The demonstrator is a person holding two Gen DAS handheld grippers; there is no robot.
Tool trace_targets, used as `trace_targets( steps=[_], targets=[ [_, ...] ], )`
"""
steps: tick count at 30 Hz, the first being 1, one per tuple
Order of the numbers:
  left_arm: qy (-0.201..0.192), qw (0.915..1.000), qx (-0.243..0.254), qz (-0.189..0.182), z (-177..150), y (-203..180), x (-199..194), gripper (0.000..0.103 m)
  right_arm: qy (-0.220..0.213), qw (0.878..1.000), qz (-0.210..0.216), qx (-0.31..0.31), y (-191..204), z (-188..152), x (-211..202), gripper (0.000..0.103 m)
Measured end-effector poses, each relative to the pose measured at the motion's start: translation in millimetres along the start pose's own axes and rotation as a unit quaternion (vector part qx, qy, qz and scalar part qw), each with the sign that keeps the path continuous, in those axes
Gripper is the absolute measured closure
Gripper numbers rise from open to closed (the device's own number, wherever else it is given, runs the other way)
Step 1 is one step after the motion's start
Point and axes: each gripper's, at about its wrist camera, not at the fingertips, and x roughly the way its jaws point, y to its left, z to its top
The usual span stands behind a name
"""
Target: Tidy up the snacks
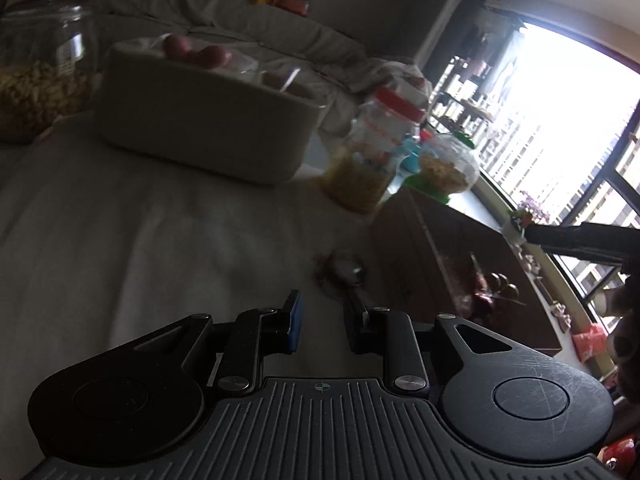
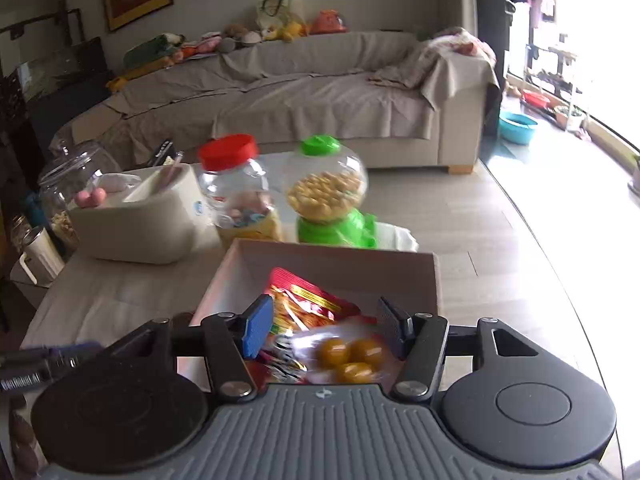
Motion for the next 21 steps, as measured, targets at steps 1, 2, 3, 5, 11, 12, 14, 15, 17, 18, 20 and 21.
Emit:
trace_targets(
  steps=[1, 2, 3, 5, 11, 12, 14, 15, 17, 18, 20, 21],
  targets=[
    [-0.004, 1.0000, -0.007, 0.004, -5.0, 9.2, -2.8, 0.078, 0.005, 1.000, 0.017, -0.018, 14.9, 2.0, 1.9, 0.045],
    [-0.009, 0.9999, -0.011, 0.007, -9.3, 16.7, -4.0, 0.078, 0.015, 0.999, 0.036, -0.037, 32.3, 4.2, 3.1, 0.045],
    [-0.015, 0.9998, -0.011, 0.012, -14.1, 22.3, -5.7, 0.078, 0.029, 0.997, 0.054, -0.056, 49.6, 6.0, 9.3, 0.045],
    [-0.023, 0.9995, -0.012, 0.018, -19.2, 30.6, -7.8, 0.078, 0.062, 0.991, 0.071, -0.096, 86.2, 8.2, 27.2, 0.045],
    [-0.026, 0.9995, -0.018, 0.003, -29.5, 41.8, -9.4, 0.078, 0.139, 0.981, 0.043, -0.131, 158.1, 14.2, 106.5, 0.052],
    [-0.017, 0.9996, -0.023, 0.001, -30.7, 44.3, -7.8, 0.078, 0.142, 0.979, 0.026, -0.144, 165.8, 14.1, 118.4, 0.052],
    [-0.014, 0.9997, -0.018, 0.007, -31.8, 43.5, -10.0, 0.079, 0.147, 0.976, -0.008, -0.158, 168.7, 14.5, 143.6, 0.052],
    [-0.016, 0.9997, -0.011, 0.012, -32.2, 39.9, -15.0, 0.079, 0.155, 0.975, -0.013, -0.156, 169.7, 13.8, 152.2, 0.052],
    [-0.021, 0.9994, 0.000, 0.027, -33.7, 36.6, -18.6, 0.079, 0.170, 0.974, -0.013, -0.149, 167.5, 10.8, 163.6, 0.053],
    [-0.021, 0.9992, 0.005, 0.034, -35.1, 35.7, -18.9, 0.079, 0.177, 0.973, -0.014, -0.147, 167.3, 7.3, 166.6, 0.060],
    [-0.021, 0.9987, 0.009, 0.045, -35.1, 35.7, -19.3, 0.078, 0.172, 0.972, -0.027, -0.156, 169.8, -0.5, 164.4, 0.062],
    [-0.021, 0.9987, 0.007, 0.046, -35.4, 36.1, -20.0, 0.079, 0.169, 0.972, -0.030, -0.163, 171.3, -4.8, 159.8, 0.062]
  ],
)
